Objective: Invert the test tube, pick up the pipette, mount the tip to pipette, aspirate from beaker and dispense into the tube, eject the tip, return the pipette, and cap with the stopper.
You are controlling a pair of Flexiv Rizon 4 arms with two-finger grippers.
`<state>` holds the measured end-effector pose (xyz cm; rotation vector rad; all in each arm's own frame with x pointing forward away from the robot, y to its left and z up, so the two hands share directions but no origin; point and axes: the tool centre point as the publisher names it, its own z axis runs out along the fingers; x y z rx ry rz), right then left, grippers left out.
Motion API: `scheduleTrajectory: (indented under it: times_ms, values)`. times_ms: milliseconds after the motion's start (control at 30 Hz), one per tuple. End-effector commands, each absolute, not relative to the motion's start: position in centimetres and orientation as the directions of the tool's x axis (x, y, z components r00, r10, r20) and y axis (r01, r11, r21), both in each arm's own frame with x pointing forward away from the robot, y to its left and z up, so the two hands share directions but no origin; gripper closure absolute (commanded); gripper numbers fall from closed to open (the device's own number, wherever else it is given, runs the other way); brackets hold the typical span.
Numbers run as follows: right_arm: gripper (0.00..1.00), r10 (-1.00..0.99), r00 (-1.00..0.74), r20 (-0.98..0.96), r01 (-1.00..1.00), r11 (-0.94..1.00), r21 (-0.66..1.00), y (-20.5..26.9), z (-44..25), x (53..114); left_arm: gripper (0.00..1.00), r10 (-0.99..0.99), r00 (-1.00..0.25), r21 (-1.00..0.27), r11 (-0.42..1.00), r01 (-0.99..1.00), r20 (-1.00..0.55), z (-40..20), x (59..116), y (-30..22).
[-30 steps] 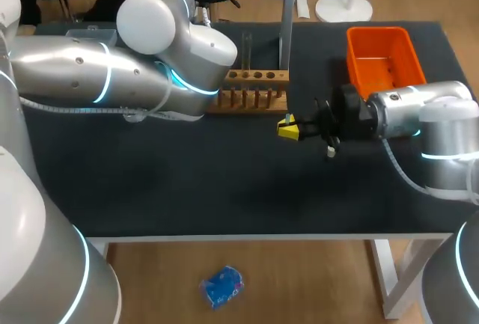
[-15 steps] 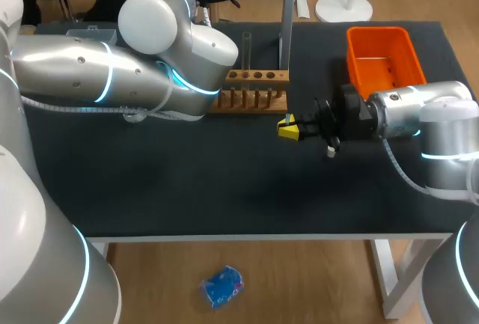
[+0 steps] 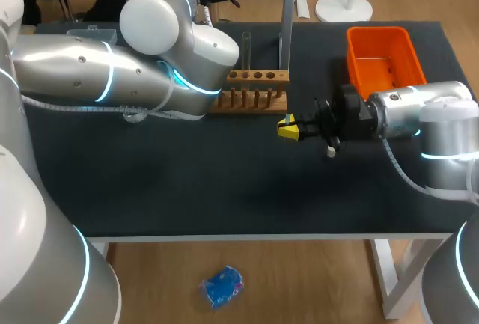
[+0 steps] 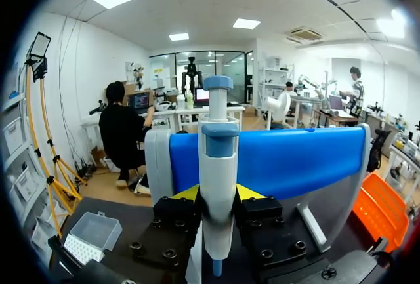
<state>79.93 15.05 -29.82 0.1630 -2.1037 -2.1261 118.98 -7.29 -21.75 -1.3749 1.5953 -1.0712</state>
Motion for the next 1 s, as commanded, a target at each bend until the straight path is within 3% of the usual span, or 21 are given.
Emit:
scheduleTrajectory:
  times_ms: [33,1000]
  values:
    - [1.00,-0.179,-0.984,0.025,0.027,-0.006,1.000,15.0,-29.8,79.9,1.00,-0.991,-0.133,-0.934,0.074,-0.351,-0.028,-20.9,118.9,-7.3]
    - [1.00,-0.179,-0.984,0.025,0.027,-0.006,1.000,15.0,-29.8,79.9,1.00,-0.990,-0.127,-0.946,0.099,-0.308,-0.062,-17.1,118.8,-7.0]
